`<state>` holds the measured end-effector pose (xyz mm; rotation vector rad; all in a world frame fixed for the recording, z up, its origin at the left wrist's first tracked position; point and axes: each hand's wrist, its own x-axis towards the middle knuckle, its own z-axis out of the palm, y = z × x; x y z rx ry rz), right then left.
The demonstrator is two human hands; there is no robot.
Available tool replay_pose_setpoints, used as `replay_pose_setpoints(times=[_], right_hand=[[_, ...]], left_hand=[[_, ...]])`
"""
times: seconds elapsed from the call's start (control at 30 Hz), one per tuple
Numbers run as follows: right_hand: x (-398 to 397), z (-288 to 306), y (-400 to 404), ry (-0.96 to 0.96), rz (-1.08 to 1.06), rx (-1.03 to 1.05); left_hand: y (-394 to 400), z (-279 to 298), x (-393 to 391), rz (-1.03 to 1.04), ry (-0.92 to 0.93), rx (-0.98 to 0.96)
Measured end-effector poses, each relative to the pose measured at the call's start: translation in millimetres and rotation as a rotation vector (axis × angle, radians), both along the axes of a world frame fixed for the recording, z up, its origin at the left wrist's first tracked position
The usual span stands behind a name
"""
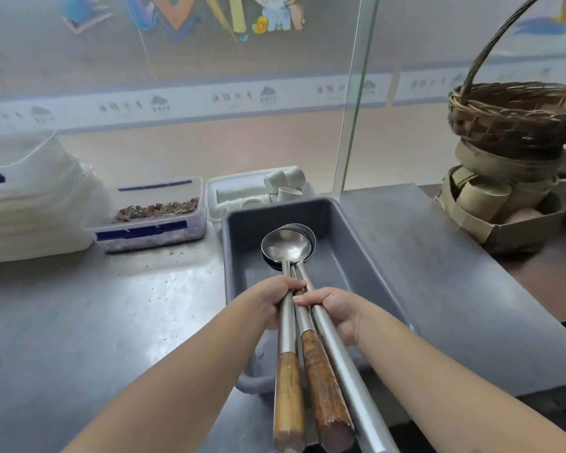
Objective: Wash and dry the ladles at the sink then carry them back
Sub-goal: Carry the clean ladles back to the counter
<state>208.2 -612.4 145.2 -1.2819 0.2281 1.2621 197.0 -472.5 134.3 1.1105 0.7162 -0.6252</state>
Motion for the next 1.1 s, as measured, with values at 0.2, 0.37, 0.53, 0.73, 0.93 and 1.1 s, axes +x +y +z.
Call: replay_pose_setpoints(times=[0.2, 0.37, 0.53, 0.73, 0.93, 1.1], right_hand=[[66, -24, -8, 0.064, 0.073, -0.055], [97, -49, -5, 0.085, 0.096, -0.11], [114, -73, -2, 0.094, 0.135, -0.153], [129, -93, -2, -0.078, 0.204, -0.185], [137, -117, 3, -0.245, 0.299, -0.284], [140, -126, 2, -0.487, 0.412, -0.445]], left_hand=[[-12, -21, 54, 0.081, 0.069, 0.034], [-13, -42, 78, 0.112, 0.121, 0.031], [-10, -69, 92, 0.134, 0.168, -0.006], [-10, -90, 103, 0.19, 0.141, -0.029], [-3, -105, 109, 0.154, 0.1, 0.144], [8, -115, 107, 0.101, -0.006, 0.44]])
